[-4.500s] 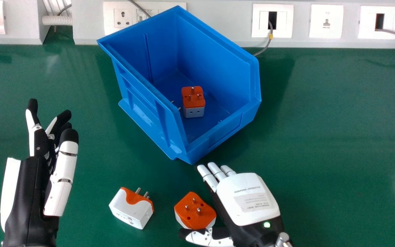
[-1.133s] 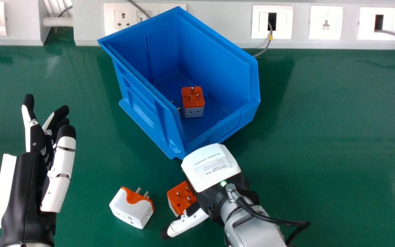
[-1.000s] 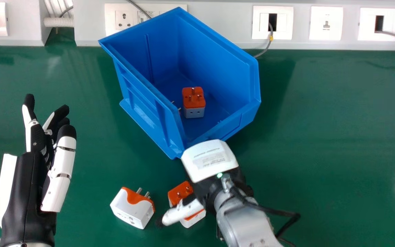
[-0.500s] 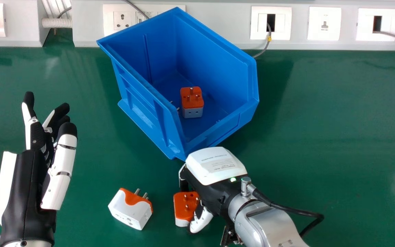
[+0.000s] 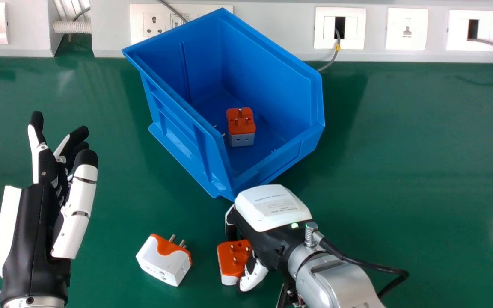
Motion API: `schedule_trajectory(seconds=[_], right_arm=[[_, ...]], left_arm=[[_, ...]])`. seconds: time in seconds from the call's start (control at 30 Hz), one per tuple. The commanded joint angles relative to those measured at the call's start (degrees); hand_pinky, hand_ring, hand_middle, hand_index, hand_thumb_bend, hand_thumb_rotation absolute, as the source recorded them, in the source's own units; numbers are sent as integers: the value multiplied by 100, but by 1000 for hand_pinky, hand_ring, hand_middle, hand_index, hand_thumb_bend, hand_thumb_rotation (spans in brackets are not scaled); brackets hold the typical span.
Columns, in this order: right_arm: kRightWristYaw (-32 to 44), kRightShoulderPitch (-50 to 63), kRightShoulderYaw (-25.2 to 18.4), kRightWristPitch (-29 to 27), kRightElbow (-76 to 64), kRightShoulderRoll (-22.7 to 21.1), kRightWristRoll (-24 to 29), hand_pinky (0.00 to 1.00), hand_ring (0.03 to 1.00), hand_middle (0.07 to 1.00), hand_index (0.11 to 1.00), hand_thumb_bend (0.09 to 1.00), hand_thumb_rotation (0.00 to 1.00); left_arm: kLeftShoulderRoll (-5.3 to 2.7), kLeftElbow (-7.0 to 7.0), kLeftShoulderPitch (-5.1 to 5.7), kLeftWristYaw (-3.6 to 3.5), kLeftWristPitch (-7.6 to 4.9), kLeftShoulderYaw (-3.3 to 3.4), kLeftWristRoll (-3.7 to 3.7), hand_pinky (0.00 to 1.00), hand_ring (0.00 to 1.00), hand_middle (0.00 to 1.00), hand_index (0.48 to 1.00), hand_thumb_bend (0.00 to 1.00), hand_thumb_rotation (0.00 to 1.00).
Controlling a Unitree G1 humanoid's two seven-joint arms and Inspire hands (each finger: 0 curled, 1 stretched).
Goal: Pick all objects and put in blue box
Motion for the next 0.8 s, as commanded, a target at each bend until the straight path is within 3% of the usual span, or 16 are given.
schedule_trajectory(seconds=[0.0,0.17,0.23,0.4,0.5,0.53,0.6,0.67,0.77], right_arm=[[304,430,37,24,-72,-168,194,300,392,516,513,509,0],[307,949,-155,-13,-1023,-506,230,273,378,498,543,504,0],[269,1183,-303,-94,-1393,-618,352,248,367,487,549,503,0],[392,1733,-696,-88,-2394,-938,425,194,344,469,563,496,0],[516,1949,-998,-62,-2873,-1067,495,183,337,468,570,492,0],[547,2005,-1116,-63,-3028,-1111,513,167,357,491,530,498,0],[454,2095,-1385,-153,-3247,-1155,668,129,225,476,495,512,0],[179,2108,-1638,-279,-3330,-1177,734,123,202,411,510,507,0],[64,1894,-1853,-298,-3361,-1233,528,107,174,460,485,513,0]], left_arm=[[50,-151,-21,-17,-34,23,-11,822,907,916,888,321,818],[51,-126,-16,-9,-55,34,-2,836,912,921,894,298,833],[51,-113,-21,-26,-66,39,-38,826,908,917,890,301,824],[23,-83,11,7,-130,26,15,814,901,910,886,321,813],[1,-95,11,12,-92,15,-11,814,901,910,885,321,810],[0,-93,6,19,-72,16,-1,820,904,912,887,315,813],[6,-68,-7,30,-72,18,22,823,906,914,890,318,821],[2,-38,-14,44,-76,17,35,826,907,915,893,325,829],[-5,29,-21,57,-117,15,34,830,909,918,897,323,834]])
